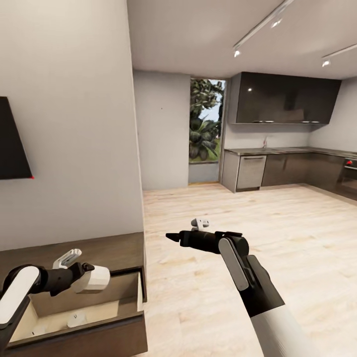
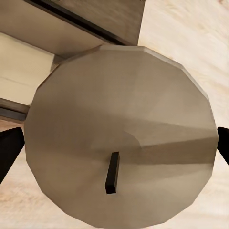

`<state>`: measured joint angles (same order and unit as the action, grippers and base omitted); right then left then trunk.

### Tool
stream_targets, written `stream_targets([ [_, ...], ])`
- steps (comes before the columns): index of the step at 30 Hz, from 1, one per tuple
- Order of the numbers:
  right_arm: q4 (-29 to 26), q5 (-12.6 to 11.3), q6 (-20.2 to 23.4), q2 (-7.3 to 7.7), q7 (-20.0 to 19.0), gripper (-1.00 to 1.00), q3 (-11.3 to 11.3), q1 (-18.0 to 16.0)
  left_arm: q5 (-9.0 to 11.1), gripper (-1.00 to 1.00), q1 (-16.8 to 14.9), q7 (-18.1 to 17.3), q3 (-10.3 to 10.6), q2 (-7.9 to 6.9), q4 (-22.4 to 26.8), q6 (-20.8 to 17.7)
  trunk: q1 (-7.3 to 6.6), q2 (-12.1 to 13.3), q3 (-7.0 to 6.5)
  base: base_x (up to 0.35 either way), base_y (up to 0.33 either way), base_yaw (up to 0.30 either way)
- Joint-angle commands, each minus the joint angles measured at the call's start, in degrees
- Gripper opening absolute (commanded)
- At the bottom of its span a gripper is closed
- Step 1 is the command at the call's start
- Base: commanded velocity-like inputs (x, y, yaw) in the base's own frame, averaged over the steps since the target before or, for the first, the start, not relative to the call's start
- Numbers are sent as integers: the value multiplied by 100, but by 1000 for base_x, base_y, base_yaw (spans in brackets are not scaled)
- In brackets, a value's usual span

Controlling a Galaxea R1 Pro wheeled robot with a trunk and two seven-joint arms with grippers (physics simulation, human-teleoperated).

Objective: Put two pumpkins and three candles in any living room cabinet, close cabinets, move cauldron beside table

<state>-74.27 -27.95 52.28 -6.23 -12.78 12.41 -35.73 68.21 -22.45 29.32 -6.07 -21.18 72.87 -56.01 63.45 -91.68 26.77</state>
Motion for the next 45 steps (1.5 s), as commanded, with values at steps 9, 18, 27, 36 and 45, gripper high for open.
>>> stream_targets([
  [9, 68, 52, 19, -4, -47, 100, 20, -4, 61, -100, -5, 48, 0, 0, 3, -15, 1, -3, 7, 96, -80, 1],
  [18, 60, 45, 19, -2, -47, 100, 13, -4, 61, -100, -5, 40, -5, 0, -1, -15, 1, -3, 7, 14, -61, 0],
  [27, 70, 52, 19, -18, -41, 100, 24, -4, 53, -100, -5, 47, -7, 0, -1, -15, 1, -3, 7, 88, -143, 0],
  [36, 70, 53, 19, -20, -40, 100, 28, -4, 61, -100, -5, 39, -9, 0, -1, -15, 1, -3, 7, 73, -70, 0],
  [45, 70, 53, 19, -27, -40, 100, 33, -4, 61, -100, -5, 39, -9, 0, -1, -15, 1, -3, 7, 4, -1, 20],
])
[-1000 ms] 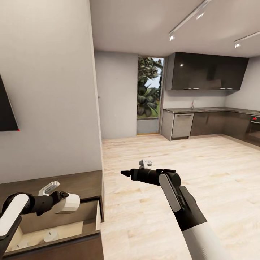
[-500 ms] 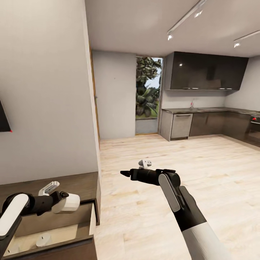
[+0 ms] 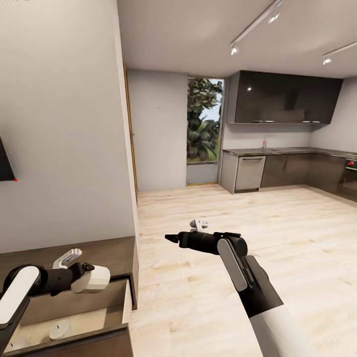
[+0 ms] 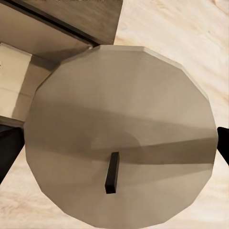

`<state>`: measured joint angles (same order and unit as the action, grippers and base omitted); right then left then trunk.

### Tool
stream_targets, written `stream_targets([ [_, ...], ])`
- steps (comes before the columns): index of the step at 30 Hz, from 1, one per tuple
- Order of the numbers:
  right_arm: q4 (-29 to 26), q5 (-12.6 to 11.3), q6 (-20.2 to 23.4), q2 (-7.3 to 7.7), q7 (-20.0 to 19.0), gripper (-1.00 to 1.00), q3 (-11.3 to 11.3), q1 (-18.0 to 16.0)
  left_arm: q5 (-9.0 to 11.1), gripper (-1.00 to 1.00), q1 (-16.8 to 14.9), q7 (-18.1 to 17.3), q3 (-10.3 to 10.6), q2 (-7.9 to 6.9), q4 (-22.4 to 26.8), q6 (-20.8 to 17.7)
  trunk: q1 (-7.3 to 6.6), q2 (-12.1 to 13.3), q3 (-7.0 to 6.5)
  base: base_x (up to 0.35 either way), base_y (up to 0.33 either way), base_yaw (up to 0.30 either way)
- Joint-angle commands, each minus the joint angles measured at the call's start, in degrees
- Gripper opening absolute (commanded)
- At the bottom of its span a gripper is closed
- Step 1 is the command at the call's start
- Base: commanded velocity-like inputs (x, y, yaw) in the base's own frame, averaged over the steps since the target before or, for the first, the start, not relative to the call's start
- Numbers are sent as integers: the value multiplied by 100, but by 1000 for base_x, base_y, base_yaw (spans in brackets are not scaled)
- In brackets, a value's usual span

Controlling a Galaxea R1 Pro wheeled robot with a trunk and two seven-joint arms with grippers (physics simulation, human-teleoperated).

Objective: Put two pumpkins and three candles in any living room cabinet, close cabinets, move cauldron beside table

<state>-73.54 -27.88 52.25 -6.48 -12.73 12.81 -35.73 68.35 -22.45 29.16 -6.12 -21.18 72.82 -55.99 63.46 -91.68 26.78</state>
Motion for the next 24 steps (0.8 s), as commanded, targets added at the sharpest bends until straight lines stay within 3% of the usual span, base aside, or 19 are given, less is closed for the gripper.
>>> stream_targets([
  [1, -3, 46, 22, -2, -45, 100, -6, -4, 47, -100, -5, 54, 0, 0, 4, -17, 0, -4, 7, 70, 0, 183],
  [7, -3, 46, 22, -3, -45, 100, -6, -4, 43, -100, -5, 54, 0, 0, 4, -17, 0, -4, 7, 223, 0, 256],
  [24, -3, 45, 22, 4, -52, 100, -14, -4, 47, -100, -5, 62, 6, 0, 4, -17, 0, -4, 7, 94, -1, 275],
])
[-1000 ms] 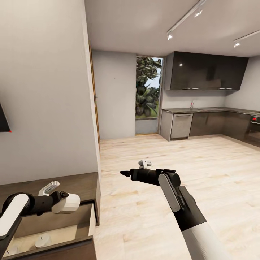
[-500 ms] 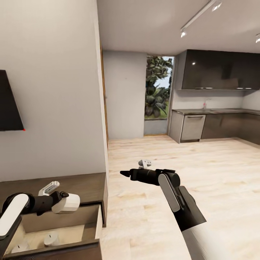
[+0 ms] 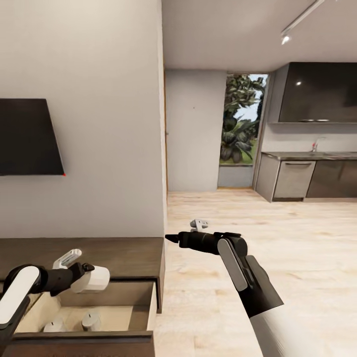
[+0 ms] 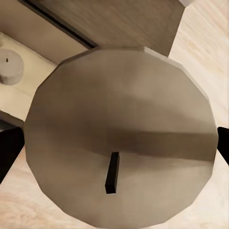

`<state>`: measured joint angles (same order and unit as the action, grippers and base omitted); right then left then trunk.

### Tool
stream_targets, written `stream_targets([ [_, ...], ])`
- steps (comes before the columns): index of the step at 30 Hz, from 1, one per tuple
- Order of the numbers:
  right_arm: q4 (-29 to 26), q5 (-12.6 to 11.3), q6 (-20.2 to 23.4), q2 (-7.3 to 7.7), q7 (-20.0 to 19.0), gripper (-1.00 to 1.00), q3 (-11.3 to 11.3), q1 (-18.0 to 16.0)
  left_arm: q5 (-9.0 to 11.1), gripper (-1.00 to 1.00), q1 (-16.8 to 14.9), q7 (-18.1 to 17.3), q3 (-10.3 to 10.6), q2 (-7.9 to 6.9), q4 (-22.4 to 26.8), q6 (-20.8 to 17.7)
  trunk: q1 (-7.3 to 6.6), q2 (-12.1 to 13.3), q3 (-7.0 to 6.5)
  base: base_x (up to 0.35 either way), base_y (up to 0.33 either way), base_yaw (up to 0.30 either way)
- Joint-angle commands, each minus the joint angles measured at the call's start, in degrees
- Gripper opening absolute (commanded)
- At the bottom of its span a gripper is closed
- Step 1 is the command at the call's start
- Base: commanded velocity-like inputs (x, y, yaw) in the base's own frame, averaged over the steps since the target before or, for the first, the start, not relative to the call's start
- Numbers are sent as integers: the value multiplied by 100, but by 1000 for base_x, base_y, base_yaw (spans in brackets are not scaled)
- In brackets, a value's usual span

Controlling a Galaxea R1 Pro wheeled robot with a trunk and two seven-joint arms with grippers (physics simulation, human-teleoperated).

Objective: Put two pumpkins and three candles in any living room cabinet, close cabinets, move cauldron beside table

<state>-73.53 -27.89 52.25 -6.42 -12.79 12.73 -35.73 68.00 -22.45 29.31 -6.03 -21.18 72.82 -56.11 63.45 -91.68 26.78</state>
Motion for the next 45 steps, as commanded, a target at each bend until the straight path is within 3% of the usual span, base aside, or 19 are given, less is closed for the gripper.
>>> stream_targets([
  [1, -3, 46, 23, -1, -47, 100, -7, -4, 80, -100, -5, 47, -2, 0, 5, -4, 1, -4, 7, 111, -61, 275],
  [22, -3, 39, 22, 0, -48, 100, -16, -4, 73, -100, -5, 70, 189, 0, 5, 12, 1, -4, 7, 92, -148, 270],
  [45, -12, 38, 26, 11, -57, 100, -16, -4, 73, -100, -5, 66, 190, 0, 5, 12, 1, -4, -12, 2, -117, 5],
])
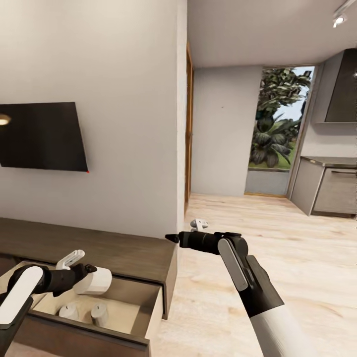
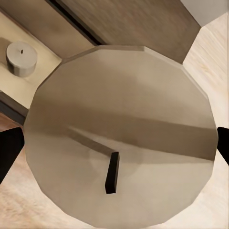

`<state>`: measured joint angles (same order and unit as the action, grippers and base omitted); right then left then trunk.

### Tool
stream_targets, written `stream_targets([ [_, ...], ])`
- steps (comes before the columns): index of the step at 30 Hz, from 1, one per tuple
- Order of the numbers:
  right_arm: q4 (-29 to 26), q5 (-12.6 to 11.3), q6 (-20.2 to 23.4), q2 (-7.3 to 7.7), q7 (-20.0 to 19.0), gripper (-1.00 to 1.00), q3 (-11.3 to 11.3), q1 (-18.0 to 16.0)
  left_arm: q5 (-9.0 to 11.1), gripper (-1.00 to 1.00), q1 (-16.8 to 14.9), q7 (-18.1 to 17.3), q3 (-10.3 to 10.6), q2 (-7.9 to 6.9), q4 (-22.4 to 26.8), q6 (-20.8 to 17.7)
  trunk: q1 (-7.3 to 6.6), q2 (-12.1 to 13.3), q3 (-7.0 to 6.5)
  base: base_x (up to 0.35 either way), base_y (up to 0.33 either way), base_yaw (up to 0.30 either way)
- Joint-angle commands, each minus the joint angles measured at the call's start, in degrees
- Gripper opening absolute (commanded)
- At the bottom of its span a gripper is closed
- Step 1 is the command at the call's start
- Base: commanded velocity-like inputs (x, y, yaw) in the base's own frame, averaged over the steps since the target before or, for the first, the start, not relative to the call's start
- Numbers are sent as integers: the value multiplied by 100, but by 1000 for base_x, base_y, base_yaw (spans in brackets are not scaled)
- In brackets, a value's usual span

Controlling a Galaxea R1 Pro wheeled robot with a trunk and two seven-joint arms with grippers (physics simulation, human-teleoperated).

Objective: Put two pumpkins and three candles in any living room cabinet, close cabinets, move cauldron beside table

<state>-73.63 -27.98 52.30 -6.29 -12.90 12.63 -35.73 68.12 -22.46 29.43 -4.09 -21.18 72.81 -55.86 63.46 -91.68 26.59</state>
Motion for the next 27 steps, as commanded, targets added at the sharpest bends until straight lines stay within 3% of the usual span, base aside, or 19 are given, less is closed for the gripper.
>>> stream_targets([
  [1, -1, 47, 21, -3, -46, 100, -6, -4, 61, -100, -4, 56, -3, 0, 5, -13, 0, -3, 2, 49, -22, -66],
  [14, 6, 48, 17, -4, -46, 100, 2, -4, 59, -100, -4, 57, -2, -1, -3, -13, 0, -3, -37, 110, -48, -62],
  [27, 6, 47, 17, -4, -46, 100, -1, -4, 61, -100, -4, 53, -4, 0, 5, -13, 0, -3, -64, 12, -7, -15],
])
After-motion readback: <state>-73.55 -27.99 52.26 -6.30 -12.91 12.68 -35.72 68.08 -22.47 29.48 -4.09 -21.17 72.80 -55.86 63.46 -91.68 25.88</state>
